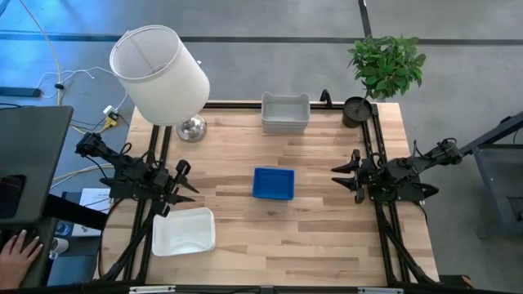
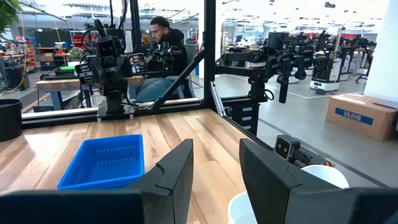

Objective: Stack baskets by color
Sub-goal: Return to Home Position

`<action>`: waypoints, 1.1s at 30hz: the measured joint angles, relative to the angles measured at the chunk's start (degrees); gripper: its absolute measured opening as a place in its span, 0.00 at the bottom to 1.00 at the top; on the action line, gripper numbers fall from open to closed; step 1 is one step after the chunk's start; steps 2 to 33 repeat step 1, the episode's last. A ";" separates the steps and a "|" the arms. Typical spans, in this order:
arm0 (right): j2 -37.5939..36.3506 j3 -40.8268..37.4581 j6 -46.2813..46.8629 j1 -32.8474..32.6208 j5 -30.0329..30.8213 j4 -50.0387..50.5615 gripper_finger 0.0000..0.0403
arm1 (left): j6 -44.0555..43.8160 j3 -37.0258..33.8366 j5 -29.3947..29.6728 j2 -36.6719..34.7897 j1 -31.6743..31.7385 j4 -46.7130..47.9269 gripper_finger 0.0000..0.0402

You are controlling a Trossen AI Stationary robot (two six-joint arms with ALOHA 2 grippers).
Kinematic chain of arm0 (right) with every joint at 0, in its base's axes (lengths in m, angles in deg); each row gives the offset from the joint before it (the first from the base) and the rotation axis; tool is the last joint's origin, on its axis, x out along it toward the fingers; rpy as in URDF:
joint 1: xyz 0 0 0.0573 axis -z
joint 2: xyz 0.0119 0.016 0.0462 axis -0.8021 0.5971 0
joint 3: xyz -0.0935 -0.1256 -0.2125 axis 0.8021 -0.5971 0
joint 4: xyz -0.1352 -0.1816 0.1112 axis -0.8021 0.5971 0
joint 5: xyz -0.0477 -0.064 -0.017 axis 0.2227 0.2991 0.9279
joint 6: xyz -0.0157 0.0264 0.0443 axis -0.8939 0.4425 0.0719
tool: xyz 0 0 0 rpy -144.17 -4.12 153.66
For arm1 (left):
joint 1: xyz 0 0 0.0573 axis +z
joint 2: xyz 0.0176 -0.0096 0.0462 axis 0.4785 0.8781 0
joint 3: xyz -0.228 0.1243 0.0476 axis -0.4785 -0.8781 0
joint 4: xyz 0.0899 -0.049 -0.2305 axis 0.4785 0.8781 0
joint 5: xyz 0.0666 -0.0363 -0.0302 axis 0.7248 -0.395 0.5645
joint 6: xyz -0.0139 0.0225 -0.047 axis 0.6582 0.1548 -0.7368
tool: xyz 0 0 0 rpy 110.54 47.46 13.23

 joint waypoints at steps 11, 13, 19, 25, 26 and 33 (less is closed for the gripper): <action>0.00 0.00 0.00 -0.02 0.00 0.00 0.35 | 0.00 0.00 0.00 0.00 0.00 -0.01 0.29; 0.00 0.00 0.00 -0.02 0.00 0.00 0.35 | 0.00 0.00 0.00 0.00 0.00 -0.01 0.29; 0.00 0.00 0.00 -0.02 0.00 0.00 0.35 | 0.00 0.00 0.00 0.00 0.00 -0.01 0.29; 0.00 0.00 0.00 -0.02 0.00 0.00 0.35 | 0.00 0.00 0.00 0.00 0.00 -0.01 0.29; 0.00 0.00 0.00 -0.02 0.00 0.00 0.35 | 0.00 0.00 0.00 0.00 0.00 -0.01 0.29; 0.00 0.00 0.00 -0.02 0.00 0.00 0.35 | 0.00 0.00 0.00 0.00 0.00 -0.01 0.29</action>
